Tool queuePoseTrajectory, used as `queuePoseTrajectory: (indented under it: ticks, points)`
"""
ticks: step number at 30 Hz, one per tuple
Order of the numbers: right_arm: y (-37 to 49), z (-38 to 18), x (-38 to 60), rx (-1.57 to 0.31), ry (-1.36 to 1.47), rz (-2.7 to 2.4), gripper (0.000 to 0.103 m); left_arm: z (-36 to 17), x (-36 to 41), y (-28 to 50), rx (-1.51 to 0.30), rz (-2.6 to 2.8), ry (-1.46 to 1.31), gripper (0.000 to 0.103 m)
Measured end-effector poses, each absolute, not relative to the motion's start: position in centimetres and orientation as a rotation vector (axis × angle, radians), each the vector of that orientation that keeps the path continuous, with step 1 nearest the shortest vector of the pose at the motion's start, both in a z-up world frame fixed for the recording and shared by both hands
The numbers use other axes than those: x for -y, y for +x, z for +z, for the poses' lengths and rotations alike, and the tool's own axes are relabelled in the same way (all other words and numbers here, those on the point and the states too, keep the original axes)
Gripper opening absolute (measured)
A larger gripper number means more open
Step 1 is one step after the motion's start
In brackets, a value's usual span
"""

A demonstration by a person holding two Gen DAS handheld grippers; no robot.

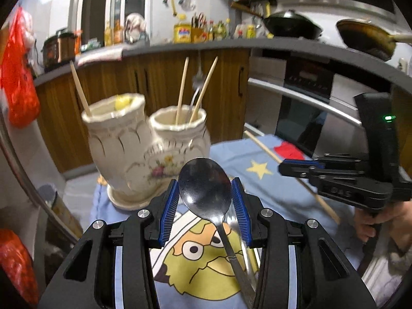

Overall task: Organize utensils
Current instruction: 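Lift the metal spoon and chopstick and carry them over the holder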

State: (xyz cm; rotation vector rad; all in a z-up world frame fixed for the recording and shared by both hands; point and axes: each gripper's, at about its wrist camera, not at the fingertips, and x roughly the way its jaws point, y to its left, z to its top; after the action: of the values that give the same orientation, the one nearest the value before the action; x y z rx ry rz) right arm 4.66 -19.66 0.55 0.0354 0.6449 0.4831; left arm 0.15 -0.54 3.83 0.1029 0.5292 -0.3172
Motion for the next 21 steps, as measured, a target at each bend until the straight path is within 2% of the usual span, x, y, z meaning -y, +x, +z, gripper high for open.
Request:
queuePoseTrajectory:
  ticks: [21]
  points:
    - [3.2,2.9,19.5,-0.476,0.071,0.494,0.006,8.1,-0.9,-4.1,-0.347,-0.319,0.102,0.043]
